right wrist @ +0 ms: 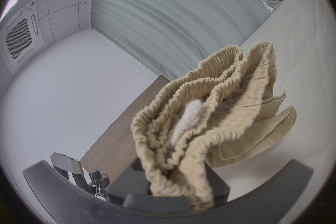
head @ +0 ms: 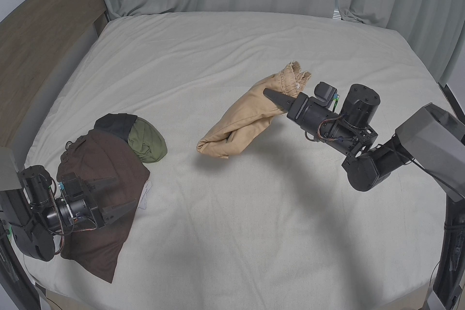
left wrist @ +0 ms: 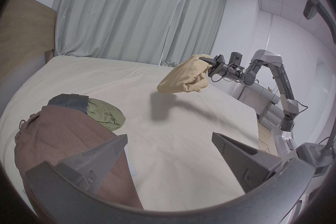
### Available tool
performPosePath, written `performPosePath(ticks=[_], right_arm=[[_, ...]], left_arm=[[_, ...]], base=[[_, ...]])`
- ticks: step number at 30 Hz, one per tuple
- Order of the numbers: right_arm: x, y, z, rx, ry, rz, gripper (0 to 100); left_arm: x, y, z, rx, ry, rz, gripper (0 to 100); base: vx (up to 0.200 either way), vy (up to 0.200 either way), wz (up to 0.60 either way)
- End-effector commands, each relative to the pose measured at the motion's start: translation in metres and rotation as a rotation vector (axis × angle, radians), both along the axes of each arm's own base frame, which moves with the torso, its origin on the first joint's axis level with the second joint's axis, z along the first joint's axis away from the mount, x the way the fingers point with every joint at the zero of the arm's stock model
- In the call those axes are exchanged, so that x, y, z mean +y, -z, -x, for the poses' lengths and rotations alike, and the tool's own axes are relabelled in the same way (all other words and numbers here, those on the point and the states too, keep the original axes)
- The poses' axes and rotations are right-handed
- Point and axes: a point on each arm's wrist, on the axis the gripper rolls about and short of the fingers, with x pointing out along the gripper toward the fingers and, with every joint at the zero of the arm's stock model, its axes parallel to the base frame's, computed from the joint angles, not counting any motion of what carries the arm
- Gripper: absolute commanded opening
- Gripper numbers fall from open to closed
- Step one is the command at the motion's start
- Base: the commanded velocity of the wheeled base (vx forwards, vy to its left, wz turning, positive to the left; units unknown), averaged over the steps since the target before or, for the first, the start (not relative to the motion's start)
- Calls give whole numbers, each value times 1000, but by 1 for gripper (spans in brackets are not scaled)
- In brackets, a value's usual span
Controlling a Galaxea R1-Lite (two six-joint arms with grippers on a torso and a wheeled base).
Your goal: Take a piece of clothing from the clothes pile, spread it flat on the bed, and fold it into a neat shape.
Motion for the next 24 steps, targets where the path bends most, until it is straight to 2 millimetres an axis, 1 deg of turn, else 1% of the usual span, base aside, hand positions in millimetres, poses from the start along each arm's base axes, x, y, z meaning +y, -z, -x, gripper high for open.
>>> performPosePath(ticks=[1,6,10,13,15,17,19,20,23,24], right_arm=[[0,17,-20,30,13,4,0],[1,35,-32,50,21,14,0],[2,40,-39,52,23,14,0],[1,31,-47,41,33,9,0],[1,30,-47,40,32,8,0],[2,17,-54,25,36,2,0],[3,9,-59,16,37,-2,0],[3,9,-60,16,37,-2,0],[6,4,-72,1,42,-8,0],[6,4,-72,1,42,-8,0]], left_arm=[[0,1,0,4,1,0,100],[-1,2,0,7,3,0,100],[-1,2,0,8,4,1,100],[-1,2,0,8,6,2,100],[-1,2,0,10,6,2,100],[-1,3,0,11,6,2,100],[-1,3,0,14,6,3,100],[-1,3,0,14,6,3,100],[-1,3,0,14,6,3,100],[-1,3,0,14,6,3,100]], base=[[0,0,0],[0,0,0],[0,0,0],[0,0,0],[0,0,0],[0,0,0],[0,0,0],[0,0,0],[0,0,0],[0,0,0]])
